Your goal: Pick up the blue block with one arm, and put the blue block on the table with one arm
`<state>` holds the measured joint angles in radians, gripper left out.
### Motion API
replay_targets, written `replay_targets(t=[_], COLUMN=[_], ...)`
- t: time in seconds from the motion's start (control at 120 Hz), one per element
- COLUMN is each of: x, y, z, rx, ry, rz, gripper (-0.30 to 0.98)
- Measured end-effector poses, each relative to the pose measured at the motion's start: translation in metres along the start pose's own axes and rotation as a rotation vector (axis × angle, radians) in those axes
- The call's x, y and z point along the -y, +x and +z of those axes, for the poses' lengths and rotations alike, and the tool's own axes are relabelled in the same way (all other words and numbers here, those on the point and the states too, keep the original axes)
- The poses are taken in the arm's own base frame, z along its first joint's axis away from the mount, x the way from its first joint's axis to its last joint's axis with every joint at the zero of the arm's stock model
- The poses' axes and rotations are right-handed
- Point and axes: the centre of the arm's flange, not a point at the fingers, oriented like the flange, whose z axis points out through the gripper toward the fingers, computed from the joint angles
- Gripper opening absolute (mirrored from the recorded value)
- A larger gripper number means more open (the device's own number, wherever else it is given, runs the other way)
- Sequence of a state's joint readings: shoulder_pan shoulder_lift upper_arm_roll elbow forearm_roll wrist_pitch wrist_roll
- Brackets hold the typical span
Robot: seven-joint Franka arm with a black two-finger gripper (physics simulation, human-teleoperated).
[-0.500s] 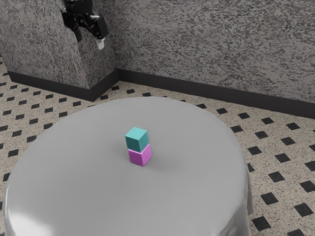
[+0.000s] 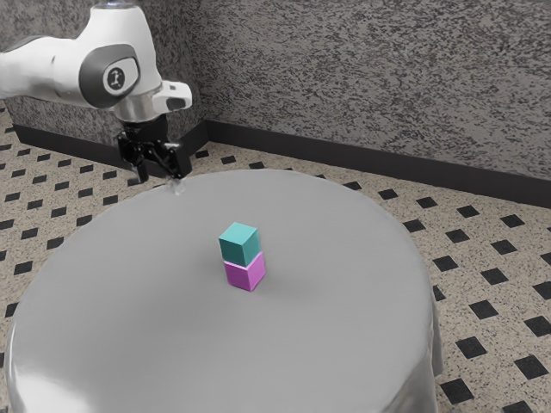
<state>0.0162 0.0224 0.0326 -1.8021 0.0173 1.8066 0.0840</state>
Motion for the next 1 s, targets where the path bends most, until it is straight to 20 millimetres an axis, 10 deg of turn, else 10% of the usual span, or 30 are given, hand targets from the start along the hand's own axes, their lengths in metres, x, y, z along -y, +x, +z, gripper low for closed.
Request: replay_targets(t=[0.15,0.375,1.0], x=[-0.005,-0.070,-0.069], y=[0.020,0.040,0.076], z=[0.020,0.077,0.147], rx=[-0.059,-0.059,-0.066], ry=[-0.048,-0.098,-0.093], rz=[-0.026,0.034,0.027], gripper=[0.69,0.68,0.69])
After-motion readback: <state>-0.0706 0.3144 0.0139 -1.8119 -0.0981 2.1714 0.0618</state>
